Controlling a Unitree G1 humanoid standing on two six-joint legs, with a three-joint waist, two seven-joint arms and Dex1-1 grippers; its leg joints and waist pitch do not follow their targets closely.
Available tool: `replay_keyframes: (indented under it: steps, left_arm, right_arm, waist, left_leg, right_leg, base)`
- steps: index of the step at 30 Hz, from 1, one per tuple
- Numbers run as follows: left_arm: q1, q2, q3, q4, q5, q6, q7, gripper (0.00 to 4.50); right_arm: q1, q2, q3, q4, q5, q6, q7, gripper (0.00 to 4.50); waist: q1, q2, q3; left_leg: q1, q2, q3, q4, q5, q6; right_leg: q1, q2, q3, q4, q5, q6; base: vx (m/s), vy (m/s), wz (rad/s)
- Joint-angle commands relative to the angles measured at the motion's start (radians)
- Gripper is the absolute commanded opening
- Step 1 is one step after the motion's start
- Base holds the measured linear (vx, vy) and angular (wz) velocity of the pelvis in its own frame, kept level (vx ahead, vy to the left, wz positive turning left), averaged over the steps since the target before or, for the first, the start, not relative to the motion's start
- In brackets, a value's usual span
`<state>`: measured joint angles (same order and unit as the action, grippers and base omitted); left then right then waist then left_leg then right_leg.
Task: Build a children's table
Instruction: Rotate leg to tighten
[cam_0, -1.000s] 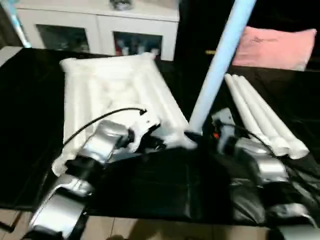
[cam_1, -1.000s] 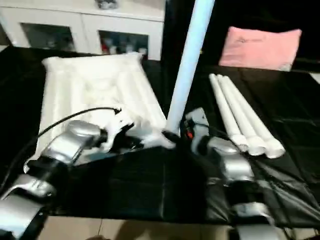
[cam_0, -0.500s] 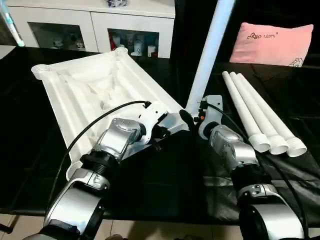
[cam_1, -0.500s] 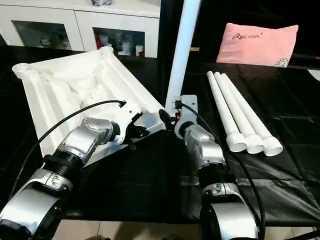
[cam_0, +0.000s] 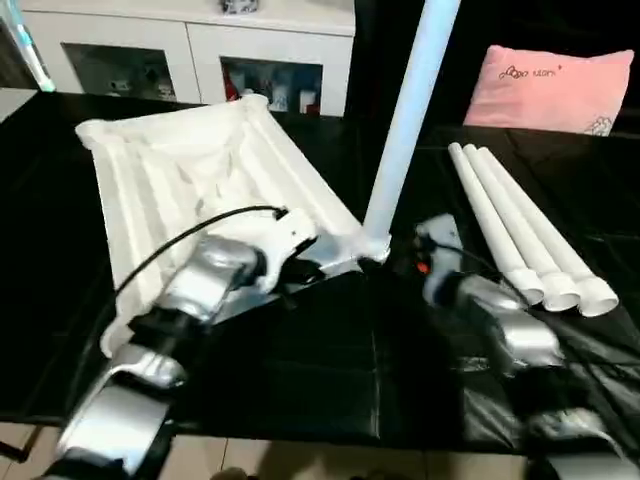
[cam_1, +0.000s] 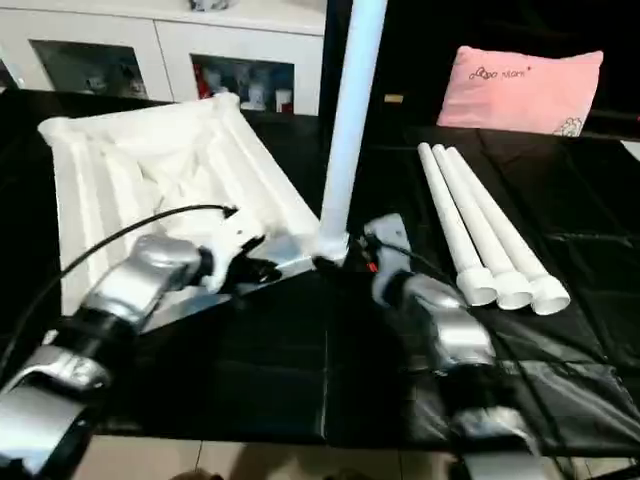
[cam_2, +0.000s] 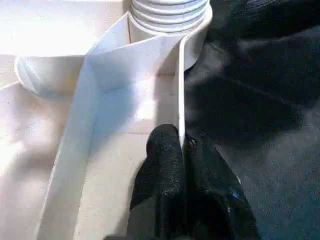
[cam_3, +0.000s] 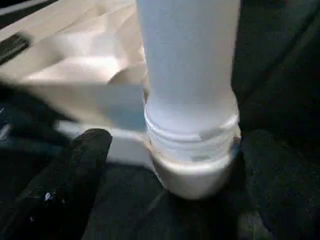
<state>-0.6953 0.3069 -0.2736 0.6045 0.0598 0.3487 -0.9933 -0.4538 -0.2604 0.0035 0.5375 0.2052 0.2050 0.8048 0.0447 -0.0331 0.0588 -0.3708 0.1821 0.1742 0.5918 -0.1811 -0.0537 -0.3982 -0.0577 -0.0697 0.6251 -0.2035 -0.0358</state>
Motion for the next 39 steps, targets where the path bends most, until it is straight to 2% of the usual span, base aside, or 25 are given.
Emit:
replay_keyframes:
  steps: [1, 5, 7, 10, 11, 17, 22, 24, 26, 28, 29, 32, 39]
  left_arm:
    - [0.023, 0.036, -0.021, -0.026, -0.015, -0.034, -0.079, 0.00]
    - [0.047, 0.072, -0.033, -0.043, -0.031, -0.095, -0.168, 0.00]
    - [0.074, 0.116, -0.048, -0.069, -0.052, -0.152, -0.280, 0.00]
    - [0.086, 0.143, -0.055, -0.089, -0.065, -0.152, -0.344, 0.00]
    - [0.087, 0.155, -0.062, -0.096, -0.065, -0.156, -0.366, 0.00]
    - [0.089, 0.210, -0.100, -0.105, -0.062, -0.226, -0.471, 0.00]
    - [0.088, 0.214, -0.109, -0.111, -0.055, -0.240, -0.497, 0.00]
    - [0.087, 0.213, -0.118, -0.110, -0.054, -0.248, -0.503, 0.00]
    - [0.087, 0.212, -0.126, -0.112, -0.055, -0.255, -0.507, 0.00]
    - [0.089, 0.211, -0.128, -0.115, -0.055, -0.256, -0.508, 0.00]
    - [0.090, 0.207, -0.131, -0.118, -0.054, -0.261, -0.510, 0.00]
    - [0.089, 0.203, -0.132, -0.120, -0.054, -0.262, -0.509, 0.00]
    - [0.091, 0.196, -0.135, -0.129, -0.057, -0.261, -0.509, 0.00]
  right_arm:
    - [0.021, -0.046, 0.007, -0.058, 0.028, -0.008, 0.101, 4.42]
    - [0.035, -0.087, 0.004, -0.076, 0.043, -0.021, 0.174, 4.42]
    - [0.043, -0.128, 0.012, -0.094, 0.065, -0.020, 0.264, 4.42]
    - [0.048, -0.157, 0.031, -0.106, 0.070, -0.035, 0.332, 4.42]
    - [0.046, -0.164, 0.043, -0.106, 0.065, -0.045, 0.352, 4.42]
    - [0.027, -0.179, 0.119, -0.095, 0.037, -0.095, 0.484, 4.42]
    - [0.007, -0.185, 0.156, -0.094, 0.046, -0.081, 0.571, 4.42]
    - [-0.001, -0.192, 0.180, -0.088, 0.035, -0.086, 0.602, 4.08]
    - [-0.012, -0.192, 0.195, -0.070, 0.025, -0.101, 0.615, 4.05]
    - [-0.018, -0.189, 0.200, -0.057, 0.018, -0.112, 0.614, 3.68]
    - [-0.029, -0.184, 0.209, -0.033, 0.005, -0.129, 0.623, 3.62]
    - [-0.035, -0.181, 0.216, -0.024, -0.001, -0.136, 0.632, 3.58]
    - [-0.055, -0.165, 0.219, 0.016, -0.010, -0.156, 0.614, 2.89]
  waist:
    - [0.011, 0.002, -0.066]
    - [0.010, 0.003, -0.067]
    - [0.014, 0.005, -0.067]
    - [0.021, 0.009, -0.067]
    - [0.025, 0.013, -0.066]
    - [0.043, 0.010, -0.067]
    - [0.047, 0.008, -0.068]
    - [0.048, 0.007, -0.068]
    - [0.050, 0.007, -0.069]
    - [0.052, 0.006, -0.069]
    - [0.051, 0.006, -0.068]
    - [0.053, 0.006, -0.069]
    - [0.054, 0.005, -0.070]
  left_leg:
    - [0.008, 0.050, -0.015, -0.060, -0.147, 0.072]
    - [0.009, 0.052, -0.015, -0.061, -0.136, 0.075]
    - [0.009, 0.054, -0.016, -0.061, -0.146, 0.075]
    - [0.014, 0.057, -0.013, -0.062, -0.146, 0.073]
    - [0.015, 0.057, -0.012, -0.062, -0.145, 0.070]
    - [0.016, 0.058, -0.011, -0.062, -0.161, 0.056]
    - [0.015, 0.059, -0.012, -0.063, -0.154, 0.052]
    - [0.015, 0.059, -0.011, -0.062, -0.151, 0.055]
    - [0.014, 0.058, -0.011, -0.061, -0.142, 0.057]
    - [0.014, 0.058, -0.011, -0.061, -0.140, 0.054]
    - [0.014, 0.058, -0.011, -0.061, -0.142, 0.051]
    - [0.015, 0.059, -0.012, -0.061, -0.150, 0.049]
    - [0.013, 0.057, -0.011, -0.060, -0.133, 0.054]
  right_leg:
    - [0.066, -0.093, 0.057, -0.085, -0.127, -0.214]
    - [0.061, -0.092, 0.057, -0.080, -0.102, -0.226]
    - [0.062, -0.095, 0.057, -0.081, -0.116, -0.227]
    - [0.058, -0.090, 0.057, -0.079, -0.100, -0.234]
    - [0.056, -0.090, 0.057, -0.077, -0.093, -0.240]
    - [0.056, -0.092, 0.056, -0.077, -0.116, -0.234]
    - [0.056, -0.091, 0.055, -0.072, -0.108, -0.235]
    - [0.056, -0.091, 0.055, -0.073, -0.108, -0.235]
    - [0.057, -0.092, 0.056, -0.073, -0.103, -0.232]
    - [0.056, -0.093, 0.056, -0.072, -0.106, -0.231]
    - [0.056, -0.092, 0.055, -0.073, -0.112, -0.232]
    - [0.056, -0.093, 0.056, -0.073, -0.126, -0.229]
    - [0.057, -0.091, 0.055, -0.070, -0.102, -0.230]
  base:
    - [0.000, 0.000, 0.00]
    - [0.000, 0.000, 0.00]
    - [0.000, 0.000, 0.00]
    - [0.000, 0.000, 0.00]
    - [0.000, 0.000, 0.00]
    - [0.000, 0.000, 0.00]
    - [0.000, 0.000, 0.00]
    - [0.000, 0.000, 0.00]
    - [0.000, 0.000, 0.00]
    - [0.000, 0.000, 0.00]
    - [0.000, 0.000, 0.00]
    - [0.000, 0.000, 0.00]
    - [0.000, 0.000, 0.00]
